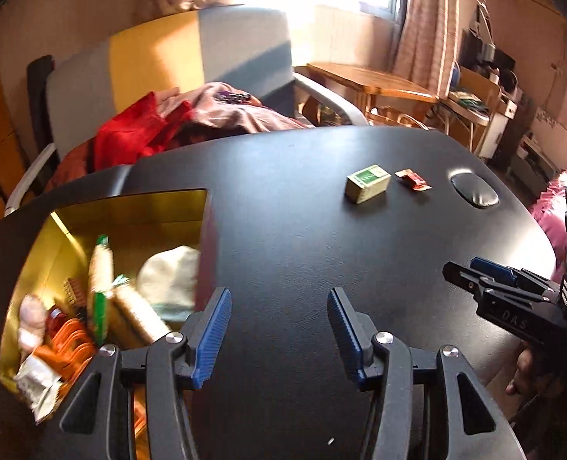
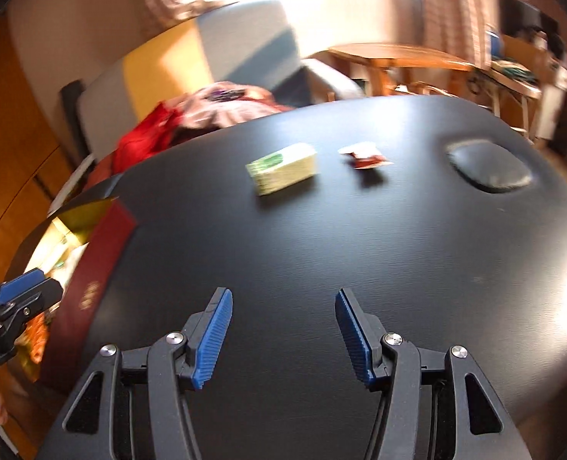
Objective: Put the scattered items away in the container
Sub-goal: 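Move both grippers back over the green oil box and red candy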
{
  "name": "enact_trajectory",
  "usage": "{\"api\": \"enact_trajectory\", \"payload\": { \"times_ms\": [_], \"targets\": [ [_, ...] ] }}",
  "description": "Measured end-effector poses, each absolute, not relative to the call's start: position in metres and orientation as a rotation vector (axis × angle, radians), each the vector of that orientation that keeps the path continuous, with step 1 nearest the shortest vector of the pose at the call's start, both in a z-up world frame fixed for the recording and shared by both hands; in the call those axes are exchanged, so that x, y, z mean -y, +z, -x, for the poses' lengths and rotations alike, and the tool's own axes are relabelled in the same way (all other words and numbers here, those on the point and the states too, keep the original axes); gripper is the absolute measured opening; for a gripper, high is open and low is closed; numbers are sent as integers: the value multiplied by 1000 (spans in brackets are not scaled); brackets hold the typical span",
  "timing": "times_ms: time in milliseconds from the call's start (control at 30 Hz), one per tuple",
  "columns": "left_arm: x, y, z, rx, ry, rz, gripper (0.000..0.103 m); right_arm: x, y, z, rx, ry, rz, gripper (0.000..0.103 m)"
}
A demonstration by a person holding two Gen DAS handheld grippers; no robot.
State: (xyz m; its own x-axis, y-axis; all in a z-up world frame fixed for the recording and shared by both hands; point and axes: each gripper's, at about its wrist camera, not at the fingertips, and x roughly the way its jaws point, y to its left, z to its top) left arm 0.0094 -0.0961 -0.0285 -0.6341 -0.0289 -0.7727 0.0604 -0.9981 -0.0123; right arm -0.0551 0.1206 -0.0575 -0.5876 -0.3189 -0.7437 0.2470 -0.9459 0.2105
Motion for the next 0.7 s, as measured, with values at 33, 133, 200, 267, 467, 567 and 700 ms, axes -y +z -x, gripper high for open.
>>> {"api": "enact_trajectory", "payload": {
  "times_ms": [33, 133, 200, 267, 467, 567, 700],
  "targets": [
    [91, -31, -2, -54, -2803, -1338, 54, -127, -58, 60, 123, -2555, -1220, 57],
    [76, -36, 22, -26, -2821, -1366, 54, -144, -60, 76, 129, -2588, -1231, 57],
    [66, -40, 39, 15, -2837, -1386, 54, -151, -59, 89, 127, -2600, -1228, 57],
    [56, -43, 59, 52, -2860, -1404, 55, -155, -57, 102, 122, -2612, -1221, 57],
    [35, -53, 123, 112, -2916, -1492, 61, -162, -55, 149, 80, -2641, -1204, 60],
    [30, -58, 152, 134, -2927, -1523, 61, -161, -57, 176, 49, -2633, -1208, 60],
    [21, -65, 187, 162, -2959, -1556, 61, -160, -63, 209, 5, -2623, -1222, 60]
  ]
}}
